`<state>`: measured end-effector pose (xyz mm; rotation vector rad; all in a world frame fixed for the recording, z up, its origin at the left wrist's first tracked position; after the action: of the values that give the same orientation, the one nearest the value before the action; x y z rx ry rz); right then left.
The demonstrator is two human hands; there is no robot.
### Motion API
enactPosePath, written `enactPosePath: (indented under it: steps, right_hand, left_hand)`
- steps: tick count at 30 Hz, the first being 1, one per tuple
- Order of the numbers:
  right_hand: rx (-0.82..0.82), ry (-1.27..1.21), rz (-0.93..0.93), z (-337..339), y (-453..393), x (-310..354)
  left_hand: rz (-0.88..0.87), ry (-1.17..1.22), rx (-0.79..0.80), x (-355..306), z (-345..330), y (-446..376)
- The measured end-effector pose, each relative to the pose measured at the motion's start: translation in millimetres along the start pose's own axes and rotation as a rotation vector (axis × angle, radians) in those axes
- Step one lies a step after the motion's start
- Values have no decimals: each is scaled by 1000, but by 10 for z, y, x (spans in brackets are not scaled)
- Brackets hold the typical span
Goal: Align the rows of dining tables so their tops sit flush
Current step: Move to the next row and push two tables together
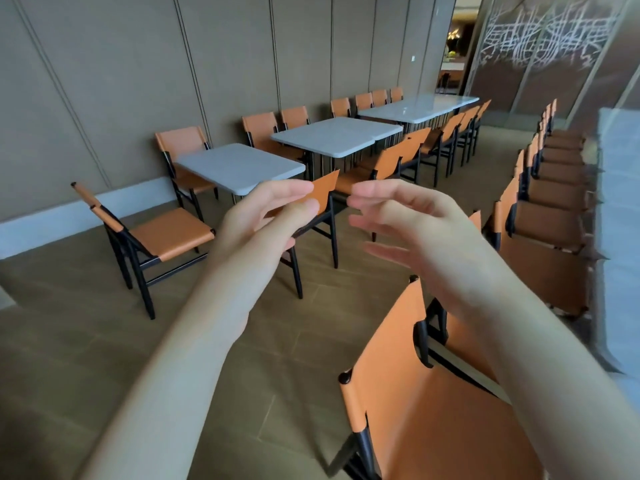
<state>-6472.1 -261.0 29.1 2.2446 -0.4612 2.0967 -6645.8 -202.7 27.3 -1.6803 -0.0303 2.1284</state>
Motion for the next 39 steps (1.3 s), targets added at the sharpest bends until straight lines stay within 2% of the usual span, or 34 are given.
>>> enactPosePath:
  steps: [14,25,30,39]
  right_hand:
    - [-93,51,59,-721,-1653,-116]
    - [-158,46,87,-933,-3569,-368]
    - [-128,85,46,-1090,-4320,-610]
    - [-195,90,-5,-1220,-5686,-1143]
  left_hand:
    - [-85,61,96,592,761,-1743]
    - [-120,18,168,1077,1009,-3724]
    - [-91,23,175,1482,1136,-4449]
    - [-89,22,233,2200,1232,-5891]
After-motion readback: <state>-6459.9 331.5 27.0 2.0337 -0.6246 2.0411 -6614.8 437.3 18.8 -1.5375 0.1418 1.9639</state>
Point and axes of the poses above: each hand's wrist, its own y-axis away from the middle knuckle, its own z-axis out of the back of the hand, x = y × z, the point moved 8 cm from there along -y, towards the middle knuckle, and after that the axes turned 12 degrees about -y, right-handed, at the moved point
